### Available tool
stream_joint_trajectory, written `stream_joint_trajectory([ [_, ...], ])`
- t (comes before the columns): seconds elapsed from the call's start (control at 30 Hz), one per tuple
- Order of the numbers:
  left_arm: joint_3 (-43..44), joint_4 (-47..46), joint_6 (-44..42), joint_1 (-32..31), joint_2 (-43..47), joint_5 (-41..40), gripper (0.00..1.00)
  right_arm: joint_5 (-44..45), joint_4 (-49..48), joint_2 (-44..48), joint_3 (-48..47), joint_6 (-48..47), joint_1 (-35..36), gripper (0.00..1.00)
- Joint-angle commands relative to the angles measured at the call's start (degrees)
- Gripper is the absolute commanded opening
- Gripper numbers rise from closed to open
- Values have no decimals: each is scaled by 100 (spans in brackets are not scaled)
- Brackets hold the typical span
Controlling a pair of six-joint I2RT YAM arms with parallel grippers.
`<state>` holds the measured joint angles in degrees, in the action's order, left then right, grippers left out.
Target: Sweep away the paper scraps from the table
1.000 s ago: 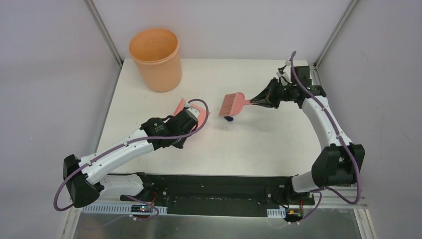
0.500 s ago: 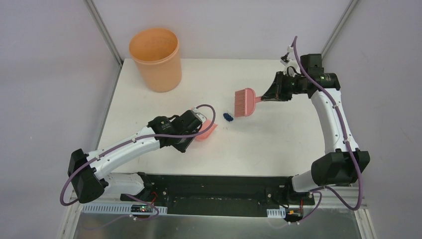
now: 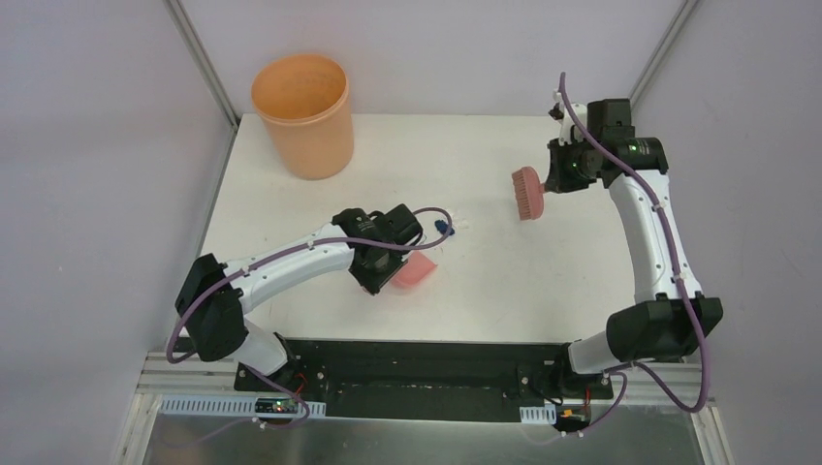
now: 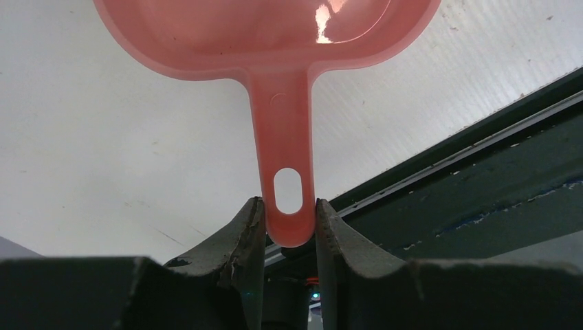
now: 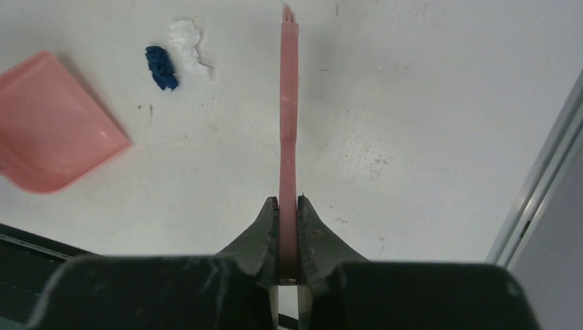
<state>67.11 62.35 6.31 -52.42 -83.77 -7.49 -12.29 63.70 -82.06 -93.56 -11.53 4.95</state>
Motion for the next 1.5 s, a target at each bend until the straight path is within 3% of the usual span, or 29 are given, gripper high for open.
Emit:
stream_joint_trajectory([
  [0.0, 494, 315, -78, 5, -225, 435, 0, 879, -380, -445, -405, -650, 425, 0],
  [0.13, 725, 340, 43, 9, -499, 1088, 0, 1797, -743, -900, -623, -1020, 1056, 0],
  [0.37, 940, 516, 137, 7, -892, 1317, 0, 2376, -644, -2208, -1499, -1400, 1642, 0],
  [0.67, 763, 319, 172, 12, -986, 1196, 0, 1355, 195, -3342, -2697, -1258, 2063, 0],
  [0.87, 771, 202, 155, 14, -1087, 1162, 0, 810, 563, -3205, -2322, -1322, 2618, 0],
  [1.0, 795, 138, 129, 14, -1135, 1085, 0, 48, 1319, -2950, -2159, -1506, 2873, 0],
  [1.1, 815, 105, 116, 17, -1202, 1099, 0, -711, 1955, -2661, -2224, -1517, 2915, 0],
  [1.27, 715, -59, 103, 13, -1230, 1083, 0, -1272, 1997, -2146, -2538, -1065, 2657, 0],
  [1.47, 491, -319, 91, 13, -1102, 1182, 0, -479, 1417, -1787, -2426, -828, 2144, 0],
])
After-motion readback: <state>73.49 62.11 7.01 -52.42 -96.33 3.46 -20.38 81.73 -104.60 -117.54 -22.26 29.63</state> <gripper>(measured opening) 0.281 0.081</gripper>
